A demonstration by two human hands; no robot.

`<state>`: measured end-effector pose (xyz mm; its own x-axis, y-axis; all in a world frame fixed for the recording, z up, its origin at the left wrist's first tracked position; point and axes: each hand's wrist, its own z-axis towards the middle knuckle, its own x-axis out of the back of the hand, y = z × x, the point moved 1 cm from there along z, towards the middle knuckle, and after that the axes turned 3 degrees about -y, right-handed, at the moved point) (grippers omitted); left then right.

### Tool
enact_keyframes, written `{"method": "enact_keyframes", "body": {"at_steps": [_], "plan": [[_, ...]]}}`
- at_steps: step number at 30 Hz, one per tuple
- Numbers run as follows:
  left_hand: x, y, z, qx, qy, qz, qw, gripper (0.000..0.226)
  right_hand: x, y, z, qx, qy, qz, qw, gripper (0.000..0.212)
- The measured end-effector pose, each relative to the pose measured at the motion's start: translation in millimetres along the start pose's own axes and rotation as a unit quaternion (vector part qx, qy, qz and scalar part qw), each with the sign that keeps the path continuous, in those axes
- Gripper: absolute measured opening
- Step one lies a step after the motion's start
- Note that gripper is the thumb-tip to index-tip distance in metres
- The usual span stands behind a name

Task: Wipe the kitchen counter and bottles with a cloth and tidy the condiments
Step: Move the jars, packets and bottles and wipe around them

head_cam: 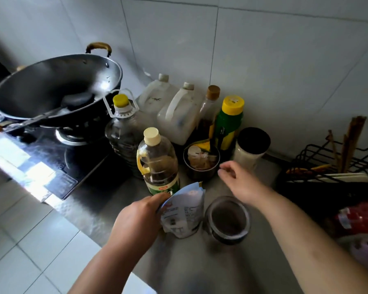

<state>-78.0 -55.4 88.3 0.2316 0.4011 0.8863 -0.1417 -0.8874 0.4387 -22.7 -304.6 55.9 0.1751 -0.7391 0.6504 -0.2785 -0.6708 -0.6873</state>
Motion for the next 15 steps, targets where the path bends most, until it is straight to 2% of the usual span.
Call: {"method": "enact_keyframes", "body": {"at_steps": [2, 5, 11, 13, 15], "plan": [[-1, 0, -1, 0.003, -0.006, -0.001, 1.000, 0.063, -5, -5, 31, -0.004, -0.033, -0.050, 0.998, 0.040], [1, 1, 0, 0.010, -0.013, 0.010, 1.000, 0.055, -11, -5, 57, -0.034, -0.093, -0.131, 0.986, 0.050], [2, 1, -2, 0.019, -0.032, 0.011, 0.999, 0.044, -5, 13, 32, -0.071, -0.042, -0.210, 0.974, 0.034], [1, 1, -1, 0.016, -0.033, 0.015, 0.999, 0.032, 4, 24, 12, -0.097, -0.026, -0.197, 0.975, 0.017], [1, 1, -1, 0.014, -0.035, 0.018, 0.999, 0.030, 14, 39, -10, -0.126, -0.009, -0.161, 0.979, 0.019]]}}
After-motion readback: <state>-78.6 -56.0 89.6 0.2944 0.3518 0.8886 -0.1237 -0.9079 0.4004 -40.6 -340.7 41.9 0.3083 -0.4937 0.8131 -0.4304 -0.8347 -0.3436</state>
